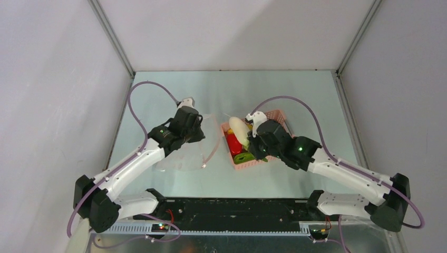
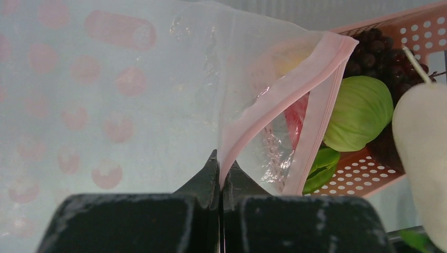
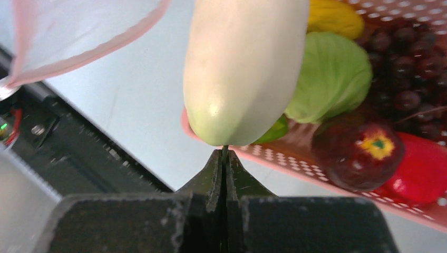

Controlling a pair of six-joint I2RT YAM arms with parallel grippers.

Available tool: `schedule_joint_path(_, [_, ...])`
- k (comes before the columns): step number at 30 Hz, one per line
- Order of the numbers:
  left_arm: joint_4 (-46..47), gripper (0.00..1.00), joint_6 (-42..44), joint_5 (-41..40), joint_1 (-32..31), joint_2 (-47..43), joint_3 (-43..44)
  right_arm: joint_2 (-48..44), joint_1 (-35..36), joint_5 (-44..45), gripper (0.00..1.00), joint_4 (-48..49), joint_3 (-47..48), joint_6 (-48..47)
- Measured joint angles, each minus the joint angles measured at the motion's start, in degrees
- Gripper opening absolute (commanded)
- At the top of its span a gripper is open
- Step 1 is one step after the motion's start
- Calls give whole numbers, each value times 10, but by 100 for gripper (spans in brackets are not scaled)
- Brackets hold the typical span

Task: Place the food in the zip-top bag and seal the zipper
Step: Pick up the fake vegetable from the bin, then place the fake vegetable in the zipper food storage bag.

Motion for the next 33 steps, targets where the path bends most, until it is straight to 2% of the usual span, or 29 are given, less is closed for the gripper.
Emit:
schedule_joint_path(7, [-2, 0, 10, -12, -31, 28, 30, -17, 0, -173, 0, -30, 1, 17])
schedule_joint_path(13, [-4, 0, 37, -34, -65, 30, 37, -16, 1, -273, 0, -37, 1, 19])
schedule_joint_path(18, [4, 0, 69, -33, -86, 28, 37, -8, -8, -344, 0, -31, 1, 30])
schedule_joint_path(23, [26, 0, 95, -14, -106, 20, 37, 47, -49, -395, 0, -15, 2, 62])
schedule_joint_path(33, [40, 0, 131, -3, -146, 18, 37, 105, -120, -486, 0, 97, 2, 172])
